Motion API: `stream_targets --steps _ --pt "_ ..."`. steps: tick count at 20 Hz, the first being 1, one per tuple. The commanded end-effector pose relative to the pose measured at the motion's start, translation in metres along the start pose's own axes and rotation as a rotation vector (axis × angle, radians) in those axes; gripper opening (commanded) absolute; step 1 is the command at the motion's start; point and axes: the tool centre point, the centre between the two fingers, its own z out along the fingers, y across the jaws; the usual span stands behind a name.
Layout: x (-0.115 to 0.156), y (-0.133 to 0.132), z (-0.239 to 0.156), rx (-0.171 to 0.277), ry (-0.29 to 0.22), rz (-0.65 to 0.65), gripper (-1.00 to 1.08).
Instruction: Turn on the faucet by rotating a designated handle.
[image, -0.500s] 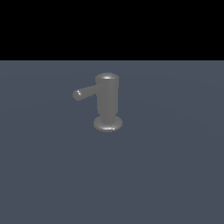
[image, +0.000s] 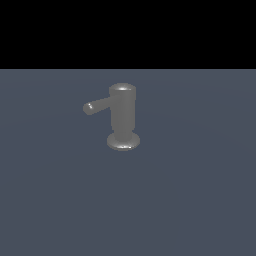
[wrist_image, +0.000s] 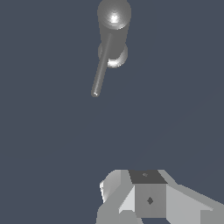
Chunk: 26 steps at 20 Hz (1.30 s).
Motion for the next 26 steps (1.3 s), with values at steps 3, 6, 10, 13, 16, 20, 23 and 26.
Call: stream_targets --steps 3,6,10,13,16,20,23,26 --pt "0.007 -0.009 0.019 0.001 0.001 0.018 -1.00" --pt "0.013 -0.017 0.036 0.002 0.002 0.035 -1.00" --pt "0.025 -0.030 0.063 0.004 0.004 0.062 -1.00" --pt "0.034 -0.041 0.086 0.005 0.006 0.085 -1.00" --pt "0.045 -0.052 0.109 0.007 0.007 0.107 -1.00" --pt "0.059 -0.066 0.139 0.009 0.009 0.135 -1.00" --pt "0.070 -0.076 0.160 0.011 0.011 0.156 -1.00" --pt "0.081 -0.085 0.181 0.013 0.013 0.175 -1.00"
